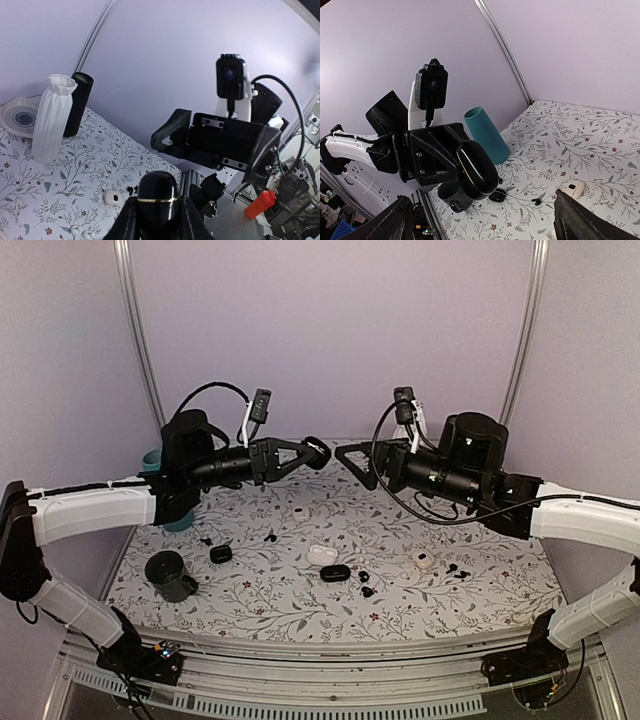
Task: Insert the wireless bluetooth earbuds into the charging case
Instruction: Open the charging case, then pass from the left arm to the right, then pass from the right arm to the left
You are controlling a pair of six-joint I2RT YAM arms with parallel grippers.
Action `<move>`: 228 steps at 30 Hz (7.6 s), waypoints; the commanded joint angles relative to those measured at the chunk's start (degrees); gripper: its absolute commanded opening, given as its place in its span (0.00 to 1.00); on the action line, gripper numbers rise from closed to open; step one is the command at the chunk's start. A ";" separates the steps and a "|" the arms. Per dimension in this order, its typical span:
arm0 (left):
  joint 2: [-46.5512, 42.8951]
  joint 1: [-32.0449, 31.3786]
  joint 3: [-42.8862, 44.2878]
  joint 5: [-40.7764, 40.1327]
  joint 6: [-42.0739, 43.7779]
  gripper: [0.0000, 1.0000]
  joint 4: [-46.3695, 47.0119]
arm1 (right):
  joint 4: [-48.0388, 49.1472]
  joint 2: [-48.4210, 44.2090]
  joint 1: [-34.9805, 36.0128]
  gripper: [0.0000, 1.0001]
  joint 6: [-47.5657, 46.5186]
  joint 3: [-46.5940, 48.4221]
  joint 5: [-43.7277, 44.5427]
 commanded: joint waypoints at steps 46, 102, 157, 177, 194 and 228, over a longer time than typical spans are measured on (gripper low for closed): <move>0.60 -1.95 -2.61 19.46 -0.64 0.00 16.85 | 6.08 3.11 -3.14 0.59 4.89 -1.10 -7.24; 0.45 -2.13 -2.00 17.34 -0.84 0.00 15.79 | 0.40 9.10 -2.69 0.29 2.18 4.90 -16.71; -4.05 -2.64 -2.12 16.50 24.32 0.56 -2.92 | -10.64 4.16 -0.02 0.03 -21.89 11.03 -15.37; -1.03 -3.70 2.21 18.65 27.43 0.36 -9.90 | -11.47 4.80 0.14 0.03 -22.53 12.89 -16.15; -3.29 -3.66 0.90 18.96 25.84 0.35 -5.93 | -12.89 6.18 0.12 0.03 -22.17 13.63 -18.04; -3.64 -3.66 -1.13 17.34 24.88 0.00 -3.36 | -13.21 5.65 0.02 0.43 -18.78 13.10 -10.13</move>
